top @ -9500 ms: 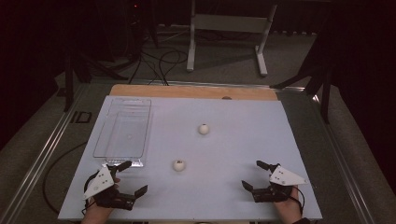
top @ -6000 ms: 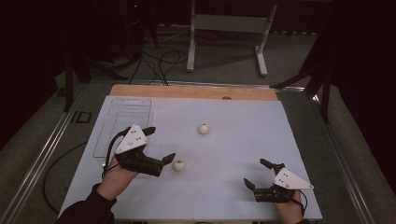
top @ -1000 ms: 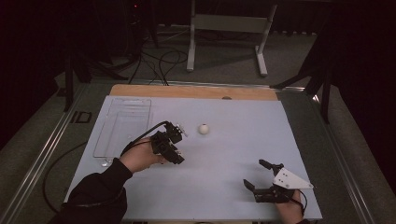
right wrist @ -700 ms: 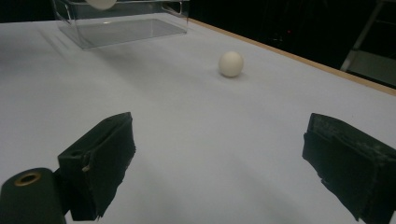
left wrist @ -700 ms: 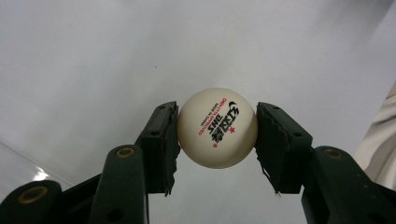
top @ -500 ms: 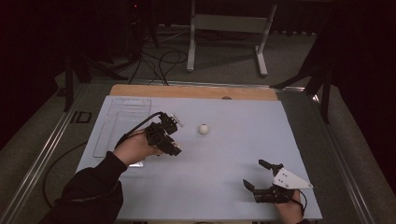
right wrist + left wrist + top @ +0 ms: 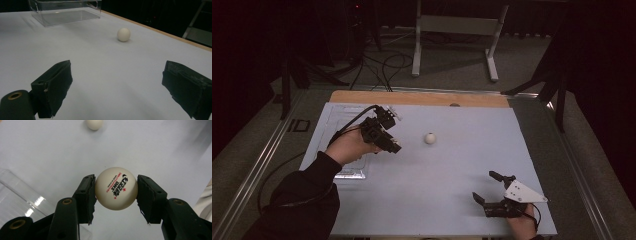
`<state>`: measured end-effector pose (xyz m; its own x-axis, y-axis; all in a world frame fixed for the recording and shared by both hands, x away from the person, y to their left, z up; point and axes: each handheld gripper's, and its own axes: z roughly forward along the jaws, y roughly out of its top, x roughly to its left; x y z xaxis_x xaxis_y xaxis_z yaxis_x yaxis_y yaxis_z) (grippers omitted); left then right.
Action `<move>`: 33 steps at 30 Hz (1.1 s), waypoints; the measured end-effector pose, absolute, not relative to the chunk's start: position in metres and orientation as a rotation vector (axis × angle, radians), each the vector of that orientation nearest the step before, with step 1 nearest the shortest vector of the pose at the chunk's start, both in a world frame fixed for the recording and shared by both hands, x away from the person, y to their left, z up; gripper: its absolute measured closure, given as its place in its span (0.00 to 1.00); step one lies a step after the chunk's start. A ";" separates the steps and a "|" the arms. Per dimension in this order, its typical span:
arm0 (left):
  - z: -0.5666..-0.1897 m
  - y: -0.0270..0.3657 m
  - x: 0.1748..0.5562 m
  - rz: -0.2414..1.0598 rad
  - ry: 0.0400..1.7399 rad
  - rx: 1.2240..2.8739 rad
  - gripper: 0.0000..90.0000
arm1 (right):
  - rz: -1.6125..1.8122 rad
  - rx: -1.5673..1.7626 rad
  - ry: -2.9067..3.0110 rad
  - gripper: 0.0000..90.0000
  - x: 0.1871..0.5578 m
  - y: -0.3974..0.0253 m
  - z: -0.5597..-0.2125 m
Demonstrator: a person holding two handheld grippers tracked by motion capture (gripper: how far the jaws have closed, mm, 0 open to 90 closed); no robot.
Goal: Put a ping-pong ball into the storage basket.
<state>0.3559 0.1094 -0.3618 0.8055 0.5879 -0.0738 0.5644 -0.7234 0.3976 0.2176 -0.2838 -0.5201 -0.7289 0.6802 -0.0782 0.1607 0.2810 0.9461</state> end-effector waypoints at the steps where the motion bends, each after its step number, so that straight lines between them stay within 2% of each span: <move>1: -0.360 0.111 0.357 0.085 0.876 2.583 0.57 | 1.454 0.753 2.082 0.10 0.218 -0.284 -0.520; 15: -0.339 0.123 0.373 0.137 0.955 2.539 0.57 | 1.459 0.755 2.084 0.10 0.218 -0.284 -0.520; 33: -0.337 0.156 0.392 0.186 1.114 2.458 0.57 | 1.461 0.756 2.086 0.10 0.218 -0.283 -0.520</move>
<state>0.3925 0.1560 -0.3368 0.6676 0.7424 -0.0551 0.6843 -0.5828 0.4384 0.2176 -0.2833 -0.5204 -0.7319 0.6776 -0.0713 0.1646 0.2774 0.9465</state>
